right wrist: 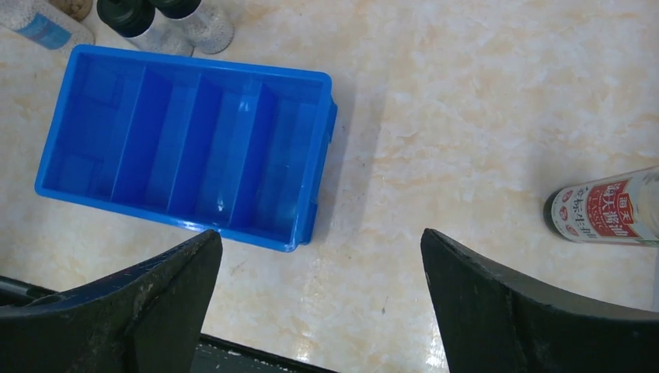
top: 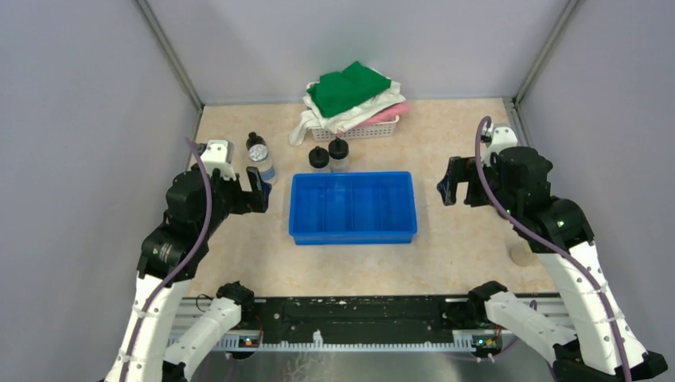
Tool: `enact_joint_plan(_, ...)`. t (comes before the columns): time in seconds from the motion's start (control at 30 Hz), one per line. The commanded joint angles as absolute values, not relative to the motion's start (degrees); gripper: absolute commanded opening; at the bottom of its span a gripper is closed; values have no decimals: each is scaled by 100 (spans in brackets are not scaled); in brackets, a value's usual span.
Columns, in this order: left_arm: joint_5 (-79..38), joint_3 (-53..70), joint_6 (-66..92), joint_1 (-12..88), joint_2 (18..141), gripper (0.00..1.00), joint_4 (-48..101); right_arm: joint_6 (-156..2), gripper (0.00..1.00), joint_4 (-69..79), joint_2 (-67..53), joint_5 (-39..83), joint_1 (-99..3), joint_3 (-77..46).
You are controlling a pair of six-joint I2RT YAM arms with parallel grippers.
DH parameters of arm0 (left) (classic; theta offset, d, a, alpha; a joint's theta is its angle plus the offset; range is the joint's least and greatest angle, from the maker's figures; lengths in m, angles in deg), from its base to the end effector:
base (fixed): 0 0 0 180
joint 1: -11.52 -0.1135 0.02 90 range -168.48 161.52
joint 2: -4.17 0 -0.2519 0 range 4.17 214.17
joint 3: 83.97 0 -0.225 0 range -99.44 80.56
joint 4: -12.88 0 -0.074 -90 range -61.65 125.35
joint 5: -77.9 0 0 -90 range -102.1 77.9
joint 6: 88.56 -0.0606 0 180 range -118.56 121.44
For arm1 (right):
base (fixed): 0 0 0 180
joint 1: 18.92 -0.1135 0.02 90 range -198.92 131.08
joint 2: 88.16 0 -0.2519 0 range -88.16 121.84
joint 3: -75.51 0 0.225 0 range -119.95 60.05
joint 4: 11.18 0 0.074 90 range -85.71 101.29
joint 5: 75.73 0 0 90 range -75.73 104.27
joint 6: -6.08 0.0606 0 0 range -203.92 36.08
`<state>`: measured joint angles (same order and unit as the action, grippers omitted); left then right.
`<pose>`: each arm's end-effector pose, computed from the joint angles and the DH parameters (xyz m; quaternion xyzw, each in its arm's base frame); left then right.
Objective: Organize the condiment bottles
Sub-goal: Pick up the bottle from the center of the board.
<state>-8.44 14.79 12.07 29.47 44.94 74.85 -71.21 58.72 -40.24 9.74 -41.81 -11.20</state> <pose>0.1206 -0.0350 0.3747 0.0348 0.8256 -0.1133 0.5516 0.1323 0.0507 0.3720 -0.0578 0.8684 0.1174 0.4782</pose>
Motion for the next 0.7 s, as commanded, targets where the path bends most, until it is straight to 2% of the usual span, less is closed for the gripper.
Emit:
enact_joint_plan(0.0,-920,1483,1251,2962,4507,99,7275,-7047,99,5654,-4066,1075,-4220,-1130)
enact_joint_plan(0.67,-1178,1563,1165,2958,4581,99,7053,-7048,99,5249,-4225,847,-4221,-698)
